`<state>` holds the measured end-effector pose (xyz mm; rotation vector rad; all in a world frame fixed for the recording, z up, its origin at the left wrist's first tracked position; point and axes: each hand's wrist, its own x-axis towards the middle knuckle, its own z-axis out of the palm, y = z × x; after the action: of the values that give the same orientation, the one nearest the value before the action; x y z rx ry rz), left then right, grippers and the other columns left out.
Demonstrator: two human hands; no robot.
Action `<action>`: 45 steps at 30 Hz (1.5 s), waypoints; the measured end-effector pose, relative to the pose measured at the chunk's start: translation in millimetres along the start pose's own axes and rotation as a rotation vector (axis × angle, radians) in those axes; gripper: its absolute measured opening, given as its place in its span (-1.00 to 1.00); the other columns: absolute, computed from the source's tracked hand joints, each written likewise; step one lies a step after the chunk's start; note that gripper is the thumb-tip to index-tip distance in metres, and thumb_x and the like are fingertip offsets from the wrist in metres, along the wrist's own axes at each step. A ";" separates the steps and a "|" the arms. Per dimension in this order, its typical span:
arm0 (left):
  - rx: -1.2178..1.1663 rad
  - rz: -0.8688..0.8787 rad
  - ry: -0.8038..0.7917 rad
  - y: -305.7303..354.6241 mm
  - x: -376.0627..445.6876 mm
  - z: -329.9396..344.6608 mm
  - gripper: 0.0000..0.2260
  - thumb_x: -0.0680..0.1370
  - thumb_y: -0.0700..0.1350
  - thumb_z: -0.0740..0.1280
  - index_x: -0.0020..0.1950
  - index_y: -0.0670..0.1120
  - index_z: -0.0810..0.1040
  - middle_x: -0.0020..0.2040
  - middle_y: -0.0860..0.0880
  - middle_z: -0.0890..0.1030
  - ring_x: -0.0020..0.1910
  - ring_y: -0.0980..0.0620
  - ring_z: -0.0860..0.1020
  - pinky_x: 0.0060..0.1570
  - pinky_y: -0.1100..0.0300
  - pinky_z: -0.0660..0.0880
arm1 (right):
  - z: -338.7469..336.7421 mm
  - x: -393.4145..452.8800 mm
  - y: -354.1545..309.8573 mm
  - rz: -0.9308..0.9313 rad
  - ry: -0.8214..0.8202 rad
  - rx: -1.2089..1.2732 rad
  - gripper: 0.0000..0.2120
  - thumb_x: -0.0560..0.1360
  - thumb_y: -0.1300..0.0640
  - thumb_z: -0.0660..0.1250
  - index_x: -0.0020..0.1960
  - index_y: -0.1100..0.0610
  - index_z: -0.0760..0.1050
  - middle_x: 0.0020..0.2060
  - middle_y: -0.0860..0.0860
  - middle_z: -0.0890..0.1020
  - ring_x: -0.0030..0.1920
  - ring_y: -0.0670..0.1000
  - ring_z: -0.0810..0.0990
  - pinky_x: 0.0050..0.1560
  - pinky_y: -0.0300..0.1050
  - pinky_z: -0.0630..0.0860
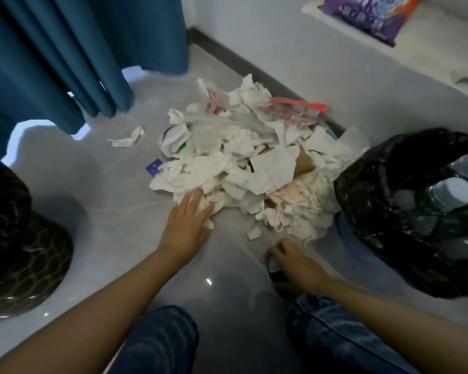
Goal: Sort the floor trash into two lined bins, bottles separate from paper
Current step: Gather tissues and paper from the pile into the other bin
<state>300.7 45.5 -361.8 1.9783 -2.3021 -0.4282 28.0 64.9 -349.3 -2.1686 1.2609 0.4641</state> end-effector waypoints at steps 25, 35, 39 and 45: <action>-0.803 -0.377 0.174 -1.6 -54.8 -9.3 -0.71 0.59 -0.18 0.25 0.31 -0.02 0.43 0.23 0.01 0.52 0.17 0.08 0.46 0.08 0.29 0.34 | -13.5 48.8 -14.5 0.057 0.281 0.271 -0.64 0.50 0.02 0.30 0.25 0.10 0.38 0.10 0.10 0.56 0.07 0.09 0.52 0.06 -0.04 0.45; -1.254 -0.598 0.133 -11.2 -68.1 -25.9 -0.78 0.62 -0.03 0.19 0.23 0.07 0.51 0.13 -0.05 0.57 0.12 -0.01 0.55 0.21 0.01 0.48 | -7.1 48.3 -24.6 0.056 0.393 0.373 -0.74 0.53 0.10 0.24 -0.28 0.23 0.45 -0.38 0.10 0.47 -0.37 0.02 0.39 -0.28 -0.02 0.35; -1.148 -0.545 0.139 -5.6 -58.3 -34.5 -0.81 0.56 0.03 0.28 0.15 0.07 0.51 0.10 0.04 0.52 0.15 -0.04 0.49 0.06 0.13 0.47 | -13.6 48.4 -32.5 0.129 0.447 0.504 -0.68 0.46 0.16 0.32 -0.43 0.25 0.43 -0.51 0.13 0.42 -0.49 -0.04 0.29 -0.39 -0.09 0.27; -0.471 -0.182 -0.036 1.2 -49.4 -13.9 -0.52 0.39 0.00 0.50 0.24 0.04 0.41 0.11 0.04 0.40 0.05 0.12 0.41 -0.03 0.33 0.28 | -25.5 44.1 -45.0 0.270 0.523 0.971 -0.77 0.38 0.27 0.33 -0.44 0.15 0.56 -0.50 0.01 0.51 -0.39 -0.01 0.45 -0.28 -0.17 0.40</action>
<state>311.0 91.7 -342.1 1.9428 -1.8179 -0.9282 89.1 36.4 -340.5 -1.3045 1.5973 -0.5728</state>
